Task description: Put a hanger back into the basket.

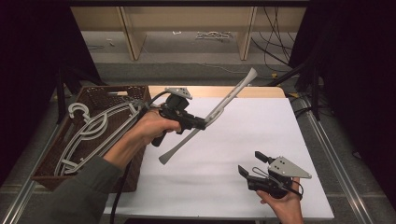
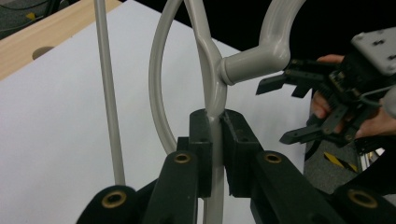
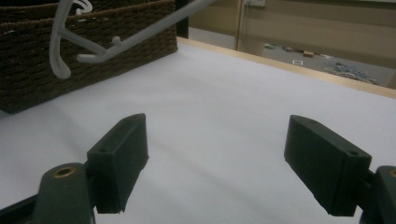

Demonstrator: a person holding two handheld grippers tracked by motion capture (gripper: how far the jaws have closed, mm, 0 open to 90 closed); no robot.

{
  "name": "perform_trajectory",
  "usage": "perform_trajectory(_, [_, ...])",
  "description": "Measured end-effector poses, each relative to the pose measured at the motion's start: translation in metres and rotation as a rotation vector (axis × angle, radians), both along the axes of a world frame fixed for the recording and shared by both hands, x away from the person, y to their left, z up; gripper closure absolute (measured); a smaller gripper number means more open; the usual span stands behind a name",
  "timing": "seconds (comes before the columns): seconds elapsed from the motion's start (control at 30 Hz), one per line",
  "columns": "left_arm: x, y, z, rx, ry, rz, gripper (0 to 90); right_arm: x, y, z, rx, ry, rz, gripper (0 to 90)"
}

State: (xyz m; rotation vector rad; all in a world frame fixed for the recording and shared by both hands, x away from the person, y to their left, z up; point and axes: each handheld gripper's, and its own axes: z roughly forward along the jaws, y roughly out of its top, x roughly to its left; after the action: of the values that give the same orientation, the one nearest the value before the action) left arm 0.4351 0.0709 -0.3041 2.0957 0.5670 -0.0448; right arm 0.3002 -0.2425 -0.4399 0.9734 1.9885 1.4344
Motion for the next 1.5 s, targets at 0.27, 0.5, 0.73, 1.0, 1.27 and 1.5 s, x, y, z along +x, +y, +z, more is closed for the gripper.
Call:
perform_trajectory(0.27, [0.000,0.017,0.033,-0.011,-0.029,0.030,82.9,0.000,0.000,0.000,0.001,-0.002,0.002,22.6])
perform_trajectory(0.5, [-0.001,0.040,0.056,0.004,-0.059,0.061,82.9,0.000,0.000,0.000,-0.001,-0.002,0.003,22.6])
perform_trajectory(0.73, [-0.005,0.066,0.073,0.015,-0.091,0.114,82.8,0.000,0.000,0.000,-0.006,0.009,0.005,22.6])
perform_trajectory(1.0, [-0.008,0.101,0.078,0.024,-0.107,0.169,82.9,0.000,0.000,-0.001,-0.006,0.009,0.004,22.6])
perform_trajectory(1.27, [-0.009,0.140,0.065,0.085,-0.119,0.237,82.8,0.001,0.000,-0.001,-0.002,0.011,0.006,22.3])
perform_trajectory(1.5, [-0.012,0.165,0.046,0.089,-0.106,0.268,82.9,0.002,0.000,-0.003,-0.005,0.008,-0.004,21.6])
